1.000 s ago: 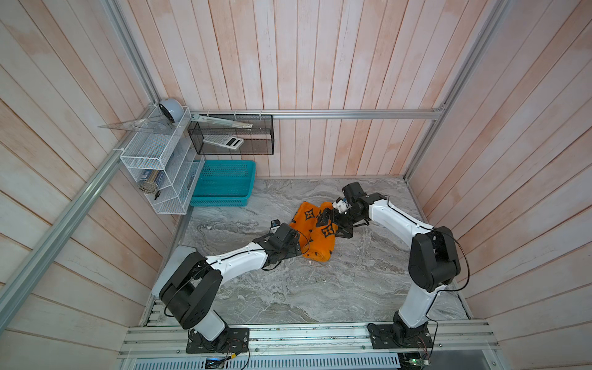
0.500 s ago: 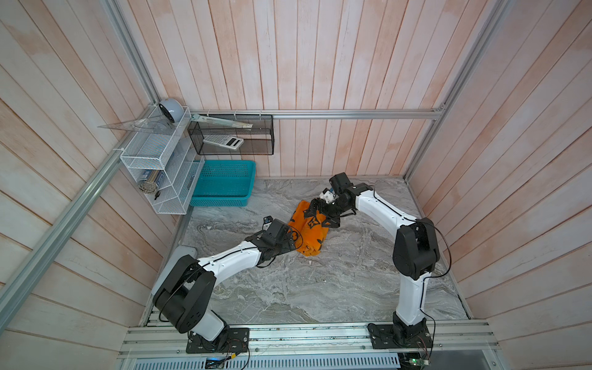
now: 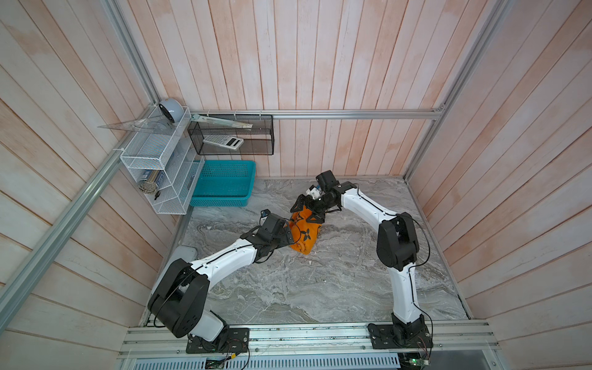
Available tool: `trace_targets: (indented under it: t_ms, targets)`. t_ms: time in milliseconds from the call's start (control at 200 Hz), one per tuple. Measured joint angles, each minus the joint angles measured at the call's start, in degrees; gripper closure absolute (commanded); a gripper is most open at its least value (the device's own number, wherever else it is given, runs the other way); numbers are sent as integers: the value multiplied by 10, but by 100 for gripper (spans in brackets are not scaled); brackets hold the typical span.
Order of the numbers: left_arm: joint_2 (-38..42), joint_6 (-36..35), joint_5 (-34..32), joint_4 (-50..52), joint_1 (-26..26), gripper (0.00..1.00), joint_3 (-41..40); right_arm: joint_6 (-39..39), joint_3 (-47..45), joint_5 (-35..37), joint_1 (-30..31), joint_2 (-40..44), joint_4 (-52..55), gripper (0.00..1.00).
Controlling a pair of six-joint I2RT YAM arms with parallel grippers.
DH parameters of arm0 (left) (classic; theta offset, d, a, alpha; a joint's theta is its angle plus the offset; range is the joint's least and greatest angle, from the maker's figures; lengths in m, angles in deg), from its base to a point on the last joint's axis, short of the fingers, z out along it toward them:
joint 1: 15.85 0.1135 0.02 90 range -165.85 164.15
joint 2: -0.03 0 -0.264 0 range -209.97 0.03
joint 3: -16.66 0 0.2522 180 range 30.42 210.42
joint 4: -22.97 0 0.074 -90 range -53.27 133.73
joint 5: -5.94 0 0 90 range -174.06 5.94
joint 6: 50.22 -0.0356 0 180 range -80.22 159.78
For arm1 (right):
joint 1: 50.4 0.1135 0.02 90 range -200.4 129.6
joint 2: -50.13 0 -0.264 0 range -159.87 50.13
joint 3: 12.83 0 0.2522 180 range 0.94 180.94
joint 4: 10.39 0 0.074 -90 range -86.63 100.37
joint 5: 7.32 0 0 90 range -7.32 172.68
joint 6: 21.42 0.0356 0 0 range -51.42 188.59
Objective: Roll up the pillowcase
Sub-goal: Roll the pillowcase at the center of the board.
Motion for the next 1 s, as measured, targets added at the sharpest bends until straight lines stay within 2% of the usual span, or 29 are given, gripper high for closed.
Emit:
trace_targets:
  t_ms: [230,530,845,1000]
  targets:
    - [-15,-8,1,-23,6,7,27,69,12,-40,0,-46,-109,2]
    - [-78,-8,-4,-61,9,8,36,122,13,-50,-1,-64,-192,2]
    - [-94,20,-21,-164,67,10,1,122,7,-55,-6,-64,-222,2]
    - [-125,32,-11,-206,76,12,0,116,7,-59,-13,-66,-221,2]
